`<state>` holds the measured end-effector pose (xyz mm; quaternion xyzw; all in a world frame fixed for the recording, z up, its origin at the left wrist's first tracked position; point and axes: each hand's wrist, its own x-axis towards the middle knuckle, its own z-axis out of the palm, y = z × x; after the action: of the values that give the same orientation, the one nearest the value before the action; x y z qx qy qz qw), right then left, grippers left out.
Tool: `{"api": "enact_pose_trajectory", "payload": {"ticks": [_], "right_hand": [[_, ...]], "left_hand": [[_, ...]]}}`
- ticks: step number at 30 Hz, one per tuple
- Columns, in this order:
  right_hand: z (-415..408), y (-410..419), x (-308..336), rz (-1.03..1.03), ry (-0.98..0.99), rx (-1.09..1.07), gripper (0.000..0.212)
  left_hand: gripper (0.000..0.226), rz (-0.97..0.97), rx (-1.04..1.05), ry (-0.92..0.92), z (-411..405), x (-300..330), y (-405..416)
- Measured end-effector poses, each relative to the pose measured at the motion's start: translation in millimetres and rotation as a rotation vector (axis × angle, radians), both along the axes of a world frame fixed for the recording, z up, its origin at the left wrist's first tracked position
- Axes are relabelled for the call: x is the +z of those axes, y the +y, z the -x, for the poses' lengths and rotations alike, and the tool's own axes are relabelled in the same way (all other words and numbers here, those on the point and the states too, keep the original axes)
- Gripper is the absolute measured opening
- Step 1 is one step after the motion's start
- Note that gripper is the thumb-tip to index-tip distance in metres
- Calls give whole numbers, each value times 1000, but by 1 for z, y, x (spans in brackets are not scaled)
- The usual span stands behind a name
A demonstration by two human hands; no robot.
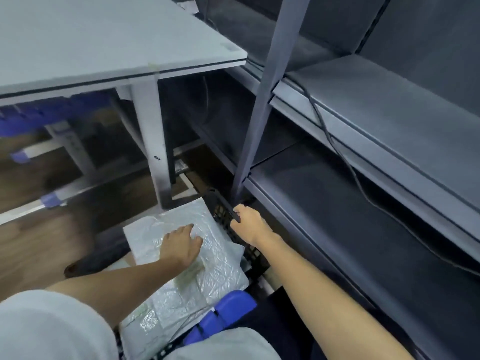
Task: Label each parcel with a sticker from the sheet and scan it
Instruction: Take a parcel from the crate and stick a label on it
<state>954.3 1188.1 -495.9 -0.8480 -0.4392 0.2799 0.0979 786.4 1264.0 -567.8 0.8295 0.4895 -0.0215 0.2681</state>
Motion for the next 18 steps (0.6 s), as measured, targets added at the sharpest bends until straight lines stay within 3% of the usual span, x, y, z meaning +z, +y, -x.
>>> {"api": "enact_pose_trajectory", "payload": {"ticks": [7, 9, 12, 14, 18], "right_hand": [[16, -13, -64, 186, 65, -2, 44], [20, -15, -73, 212, 67, 13, 45], [24, -15, -80, 236, 64, 23, 47], [26, -14, -83, 237, 61, 15, 46], [28, -12, -84, 234, 57, 14, 43]], "left_hand": [[40, 46, 270, -117, 42, -37, -14], [53, 35, 389, -98, 53, -47, -16], [87, 221, 719, -142, 61, -53, -19], [92, 365, 912, -200, 61, -57, -18], [93, 447, 956, -205, 63, -67, -17]]}}
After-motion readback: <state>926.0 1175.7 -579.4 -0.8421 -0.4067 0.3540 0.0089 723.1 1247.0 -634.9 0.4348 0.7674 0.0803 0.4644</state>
